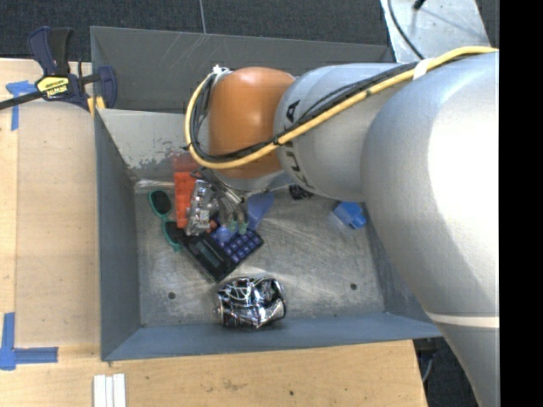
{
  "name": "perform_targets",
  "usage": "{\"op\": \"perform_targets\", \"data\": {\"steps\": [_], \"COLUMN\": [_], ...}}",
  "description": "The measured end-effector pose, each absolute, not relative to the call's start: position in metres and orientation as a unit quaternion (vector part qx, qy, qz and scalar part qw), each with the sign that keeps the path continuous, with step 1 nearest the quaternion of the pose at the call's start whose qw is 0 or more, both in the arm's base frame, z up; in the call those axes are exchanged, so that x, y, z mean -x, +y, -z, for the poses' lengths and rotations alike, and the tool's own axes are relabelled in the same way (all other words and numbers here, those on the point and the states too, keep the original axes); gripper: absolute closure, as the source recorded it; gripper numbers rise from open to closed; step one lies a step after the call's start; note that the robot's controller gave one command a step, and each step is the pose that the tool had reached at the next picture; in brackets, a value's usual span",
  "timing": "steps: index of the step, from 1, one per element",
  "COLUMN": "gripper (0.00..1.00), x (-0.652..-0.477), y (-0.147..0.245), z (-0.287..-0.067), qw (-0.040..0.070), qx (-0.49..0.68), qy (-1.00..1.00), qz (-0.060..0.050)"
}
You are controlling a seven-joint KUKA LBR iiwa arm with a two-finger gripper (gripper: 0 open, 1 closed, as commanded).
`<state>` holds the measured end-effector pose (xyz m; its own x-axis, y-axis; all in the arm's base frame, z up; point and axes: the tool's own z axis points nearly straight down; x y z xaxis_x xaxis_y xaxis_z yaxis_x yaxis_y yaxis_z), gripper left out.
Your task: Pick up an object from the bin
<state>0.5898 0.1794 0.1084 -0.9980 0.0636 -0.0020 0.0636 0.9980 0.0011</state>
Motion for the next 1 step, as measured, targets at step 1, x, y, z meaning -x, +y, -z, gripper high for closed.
{"op": "perform_targets", "data": {"steps": [1], "gripper": [1.0], "x": [-0.6015], "y": [0.1791], "z": [-0.1621], "qw": [-0.001], "qx": [-0.02], "qy": [1.0], "qz": [0.0]}}
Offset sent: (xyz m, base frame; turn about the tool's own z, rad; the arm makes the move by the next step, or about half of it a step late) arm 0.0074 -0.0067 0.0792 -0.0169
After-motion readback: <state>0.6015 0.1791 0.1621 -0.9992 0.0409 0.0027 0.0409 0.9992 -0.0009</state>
